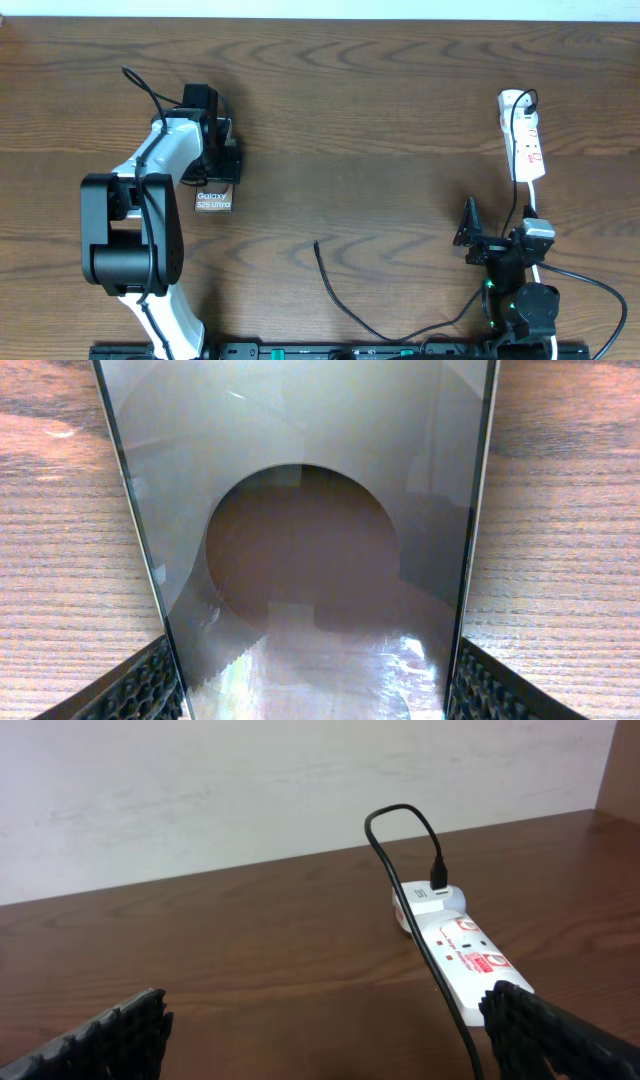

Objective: Plug charger to phone and switch on socket
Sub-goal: 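Lift the phone with the left gripper and turn it toward center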

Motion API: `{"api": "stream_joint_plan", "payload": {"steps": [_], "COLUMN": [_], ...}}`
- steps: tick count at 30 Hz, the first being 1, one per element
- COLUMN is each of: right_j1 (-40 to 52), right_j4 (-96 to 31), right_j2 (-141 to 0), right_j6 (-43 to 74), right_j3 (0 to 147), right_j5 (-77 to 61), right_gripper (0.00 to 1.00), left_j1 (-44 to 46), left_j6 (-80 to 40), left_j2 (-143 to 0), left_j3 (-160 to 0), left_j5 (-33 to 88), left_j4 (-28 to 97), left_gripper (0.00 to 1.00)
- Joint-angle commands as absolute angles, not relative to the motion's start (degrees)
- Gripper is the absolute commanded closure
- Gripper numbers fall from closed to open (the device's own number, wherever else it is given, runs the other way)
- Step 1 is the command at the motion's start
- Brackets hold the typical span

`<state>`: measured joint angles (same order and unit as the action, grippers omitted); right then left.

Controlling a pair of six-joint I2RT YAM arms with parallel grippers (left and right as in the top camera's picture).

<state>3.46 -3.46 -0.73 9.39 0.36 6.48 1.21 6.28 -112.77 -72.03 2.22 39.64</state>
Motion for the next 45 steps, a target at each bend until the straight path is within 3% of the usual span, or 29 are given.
{"api": "stream_joint_plan", "payload": {"steps": [1,29,38,45], "right_j1": [3.7,3.7,3.7,3.7], "right_j4": [-3.7,-3.7,-3.7,-3.7], "right_j2": [-0.4,-0.4,-0.4,-0.4], "right_j6": [8.5,8.5,8.5,8.5], "right_j3": [0.3,0.3,0.3,0.3], "right_j5": [7.1,7.1,7.1,7.1], "right_gripper": [0.01,0.01,0.01,0.01], "left_j1": [0.9,0.9,0.9,0.9], "left_j6": [7.0,6.5,-1.1,-4.2], "left_j2": [-115.4,-102.2,-97.5,-93.6], "left_j3": [-71.4,-72.0,-72.0,-72.0], "left_j5": [0.4,0.8,1.1,16.7], "left_j4": [39.6,40.2,41.8,42.8], "left_gripper": [0.92,0.93,0.93,0.93]}}
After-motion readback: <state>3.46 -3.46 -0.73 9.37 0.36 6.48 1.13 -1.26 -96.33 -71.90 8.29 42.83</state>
